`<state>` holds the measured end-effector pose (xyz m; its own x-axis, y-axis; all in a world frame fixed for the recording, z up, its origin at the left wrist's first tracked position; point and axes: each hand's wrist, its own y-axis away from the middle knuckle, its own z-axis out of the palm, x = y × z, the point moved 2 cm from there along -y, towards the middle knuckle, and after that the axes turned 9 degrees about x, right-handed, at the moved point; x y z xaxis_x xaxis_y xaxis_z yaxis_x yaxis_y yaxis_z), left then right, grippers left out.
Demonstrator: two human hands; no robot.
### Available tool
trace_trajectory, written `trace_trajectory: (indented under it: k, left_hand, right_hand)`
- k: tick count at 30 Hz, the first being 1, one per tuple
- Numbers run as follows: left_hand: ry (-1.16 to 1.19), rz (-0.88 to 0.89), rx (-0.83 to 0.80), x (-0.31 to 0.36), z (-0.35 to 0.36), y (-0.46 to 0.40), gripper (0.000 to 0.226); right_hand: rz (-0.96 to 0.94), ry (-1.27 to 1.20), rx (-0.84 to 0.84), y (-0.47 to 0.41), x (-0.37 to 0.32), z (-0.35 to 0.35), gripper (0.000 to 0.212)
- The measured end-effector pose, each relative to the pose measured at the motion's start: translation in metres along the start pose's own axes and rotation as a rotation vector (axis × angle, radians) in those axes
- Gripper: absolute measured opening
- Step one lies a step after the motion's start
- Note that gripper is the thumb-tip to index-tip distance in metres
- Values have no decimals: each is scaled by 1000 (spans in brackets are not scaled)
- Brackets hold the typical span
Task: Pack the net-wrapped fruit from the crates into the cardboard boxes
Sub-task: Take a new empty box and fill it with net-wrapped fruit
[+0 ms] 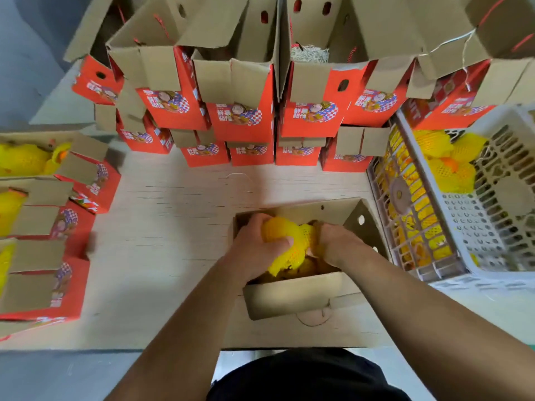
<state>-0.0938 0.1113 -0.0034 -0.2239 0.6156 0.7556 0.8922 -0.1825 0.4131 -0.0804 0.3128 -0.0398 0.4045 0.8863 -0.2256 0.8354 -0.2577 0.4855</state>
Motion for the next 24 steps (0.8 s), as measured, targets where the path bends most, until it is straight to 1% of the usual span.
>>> trace_trajectory:
  k: [2, 3, 5, 6, 7, 8, 9, 10, 11, 12, 13, 14, 16, 17, 18, 19, 21, 23, 24]
  left_hand:
    - [-358, 87, -109, 1, 10, 1, 67]
    - [-465, 107, -162, 0, 15, 1, 70]
    - [-542, 99, -254, -1, 21, -2, 73]
    - [-560, 81, -294, 0, 21, -4, 74]
    - [-572, 52, -326, 2, 21, -7, 73]
    - [-577, 24, -338, 4, 20, -11, 68]
    - [-606, 26, -344, 5, 18, -14, 61]
    - [-676, 51, -363, 6, 18, -17, 58]
    - [-762, 73, -401, 6, 17, -17, 60]
    - [-834, 92, -444, 5, 17, -15, 62]
    - [-872, 114, -469, 3, 17, -12, 64]
    - [-878, 124, -457, 1, 18, -10, 64]
    - [-867, 168, -346, 0, 18, -10, 67]
    - [-906, 226, -276, 4, 16, -10, 71]
    - [-954, 283, -215, 8, 14, -12, 75]
    - [-971, 317, -192, 11, 10, -13, 79]
    - [-909, 286, -273, 15, -1, -17, 81]
    - [-866, 248, -383, 15, -7, -20, 72]
    - [-869, 237, -422, 15, -9, -21, 67]
  right_hand:
    - [11, 26, 10, 0, -3, 4, 62]
    - [16, 39, 24, 2, -1, 6, 65]
    - [14, 8, 131, 11, 1, 4, 68]
    - [-22, -50, 219, 15, 0, 0, 61]
    - [-88, -120, 286, 20, -2, -3, 48]
    - [-169, -171, 285, 23, -7, -4, 33]
    - [-240, -184, 217, 26, -13, -3, 22]
    - [-281, -162, 103, 28, -18, 1, 19]
    - [-298, -131, -17, 30, -23, 6, 21]
    - [-295, -111, -99, 31, -25, 10, 23]
    - [-272, -127, -128, 32, -26, 11, 23]
    - [-238, -185, -110, 31, -24, 10, 20]
    - [-164, -373, -22, 28, -19, 8, 14]
    - [-136, -468, -13, 28, -18, 8, 12]
    - [-120, -538, -43, 29, -16, 9, 10]
    - [-123, -560, -84, 30, -15, 12, 7]
    - [-131, -539, -134, 31, -15, 17, 14]
    - [-132, -564, -166, 31, -16, 15, 19]
    - [-136, -563, -177, 29, -16, 14, 28]
